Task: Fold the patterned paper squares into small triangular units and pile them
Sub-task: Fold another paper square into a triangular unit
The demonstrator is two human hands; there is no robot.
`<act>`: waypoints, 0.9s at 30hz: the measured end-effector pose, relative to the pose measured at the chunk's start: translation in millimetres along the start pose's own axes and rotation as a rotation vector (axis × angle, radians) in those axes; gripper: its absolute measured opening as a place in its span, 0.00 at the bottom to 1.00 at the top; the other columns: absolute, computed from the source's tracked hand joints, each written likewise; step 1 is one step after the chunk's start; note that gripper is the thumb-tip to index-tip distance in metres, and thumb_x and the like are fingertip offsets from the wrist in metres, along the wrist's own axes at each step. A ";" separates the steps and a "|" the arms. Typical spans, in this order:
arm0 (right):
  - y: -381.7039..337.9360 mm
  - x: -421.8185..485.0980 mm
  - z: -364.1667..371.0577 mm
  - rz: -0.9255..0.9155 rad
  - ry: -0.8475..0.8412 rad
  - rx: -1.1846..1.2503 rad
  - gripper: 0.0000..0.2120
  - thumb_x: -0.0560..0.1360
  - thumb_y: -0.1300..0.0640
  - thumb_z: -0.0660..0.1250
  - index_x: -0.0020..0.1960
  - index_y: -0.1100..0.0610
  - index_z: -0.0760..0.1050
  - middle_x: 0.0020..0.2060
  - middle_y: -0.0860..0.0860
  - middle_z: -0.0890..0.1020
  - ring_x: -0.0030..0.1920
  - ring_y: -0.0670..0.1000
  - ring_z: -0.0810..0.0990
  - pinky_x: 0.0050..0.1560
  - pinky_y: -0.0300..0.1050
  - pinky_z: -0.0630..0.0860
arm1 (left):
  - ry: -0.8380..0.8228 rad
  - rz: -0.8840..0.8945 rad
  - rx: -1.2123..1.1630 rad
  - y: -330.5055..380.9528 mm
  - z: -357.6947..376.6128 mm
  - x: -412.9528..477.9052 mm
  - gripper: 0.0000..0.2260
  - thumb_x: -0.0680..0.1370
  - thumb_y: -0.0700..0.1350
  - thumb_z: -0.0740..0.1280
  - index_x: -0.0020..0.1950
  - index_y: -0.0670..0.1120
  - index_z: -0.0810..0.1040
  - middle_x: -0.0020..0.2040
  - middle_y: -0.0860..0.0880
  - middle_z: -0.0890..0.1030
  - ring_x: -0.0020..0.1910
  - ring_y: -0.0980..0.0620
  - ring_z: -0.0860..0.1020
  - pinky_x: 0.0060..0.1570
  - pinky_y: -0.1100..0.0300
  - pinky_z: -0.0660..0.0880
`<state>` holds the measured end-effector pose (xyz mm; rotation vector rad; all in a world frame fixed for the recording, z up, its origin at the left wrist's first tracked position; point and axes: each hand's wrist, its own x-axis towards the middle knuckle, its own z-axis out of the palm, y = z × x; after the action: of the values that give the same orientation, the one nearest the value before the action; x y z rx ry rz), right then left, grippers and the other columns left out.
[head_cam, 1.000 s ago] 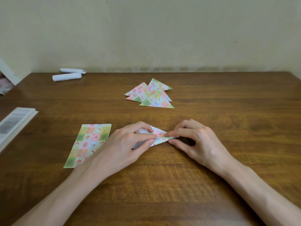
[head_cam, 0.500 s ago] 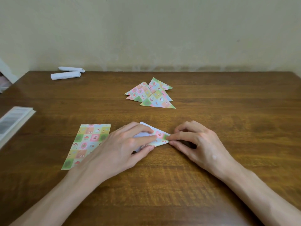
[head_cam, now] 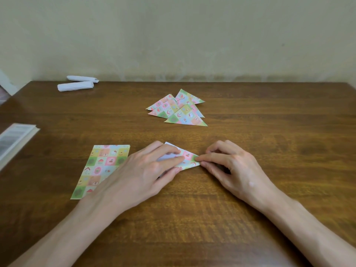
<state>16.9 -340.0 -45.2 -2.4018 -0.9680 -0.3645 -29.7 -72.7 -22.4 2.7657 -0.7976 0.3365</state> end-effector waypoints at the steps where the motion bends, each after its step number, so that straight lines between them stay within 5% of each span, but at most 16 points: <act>1: 0.1 0.2 0.0 -0.001 -0.001 0.000 0.10 0.83 0.48 0.66 0.60 0.45 0.83 0.52 0.41 0.78 0.50 0.47 0.78 0.42 0.51 0.79 | 0.000 0.002 0.005 0.1 0.1 -0.1 0.17 0.85 0.55 0.58 0.66 0.53 0.83 0.65 0.58 0.76 0.64 0.58 0.72 0.47 0.61 0.77; 27: -2.8 -2.3 -3.3 -0.030 0.044 -0.063 0.07 0.82 0.50 0.69 0.55 0.48 0.85 0.48 0.42 0.81 0.47 0.49 0.79 0.39 0.51 0.79 | -0.008 0.002 0.002 -1.0 1.6 0.3 0.20 0.85 0.56 0.56 0.67 0.51 0.82 0.65 0.57 0.75 0.65 0.58 0.72 0.44 0.57 0.81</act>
<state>13.1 -341.4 -42.4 -2.4272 -0.9876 -0.4641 -28.7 -72.5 -24.0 2.7700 -0.8025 0.3270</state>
